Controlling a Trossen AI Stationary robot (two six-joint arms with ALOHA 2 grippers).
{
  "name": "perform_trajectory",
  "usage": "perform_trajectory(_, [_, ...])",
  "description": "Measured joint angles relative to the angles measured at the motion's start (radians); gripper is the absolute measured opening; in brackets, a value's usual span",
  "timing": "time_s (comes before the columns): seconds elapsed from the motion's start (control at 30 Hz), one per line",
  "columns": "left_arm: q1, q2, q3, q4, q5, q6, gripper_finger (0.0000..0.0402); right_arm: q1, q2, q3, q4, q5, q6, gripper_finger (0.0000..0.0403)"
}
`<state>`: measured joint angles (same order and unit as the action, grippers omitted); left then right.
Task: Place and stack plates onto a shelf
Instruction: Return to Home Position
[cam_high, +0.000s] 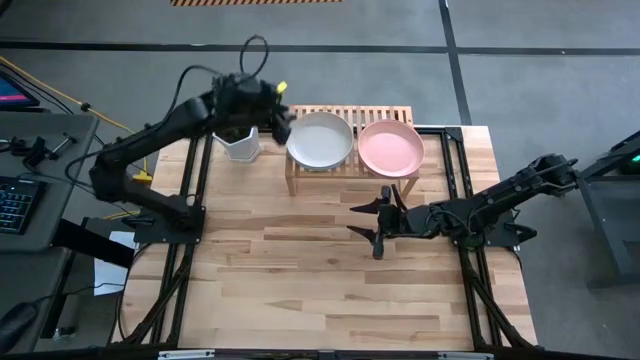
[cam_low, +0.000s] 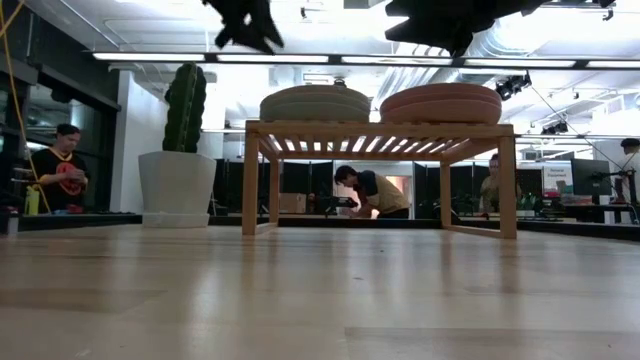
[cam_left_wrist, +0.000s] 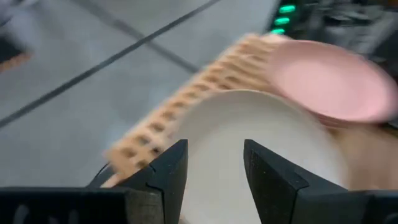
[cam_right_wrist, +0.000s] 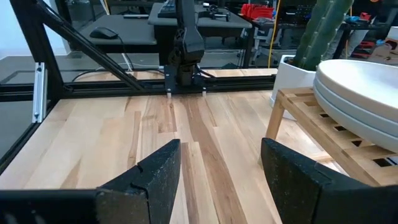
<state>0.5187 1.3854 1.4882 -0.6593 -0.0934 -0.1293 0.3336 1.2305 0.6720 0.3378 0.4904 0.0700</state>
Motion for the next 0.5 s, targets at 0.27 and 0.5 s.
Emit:
perform_trajectory(0.27, [-0.233, -0.299, -0.424, 0.431, 0.008, 0.074, 0.0147, 0.006, 0.0, 0.0, -0.006, -0.002, 0.041, 0.0206])
perform_trajectory(0.5, [-0.427, -0.558, -0.919, 0.881, 0.006, 0.108, 0.0147, 0.028, 0.0, 0.0, -0.008, -0.005, 0.045, 0.0206])
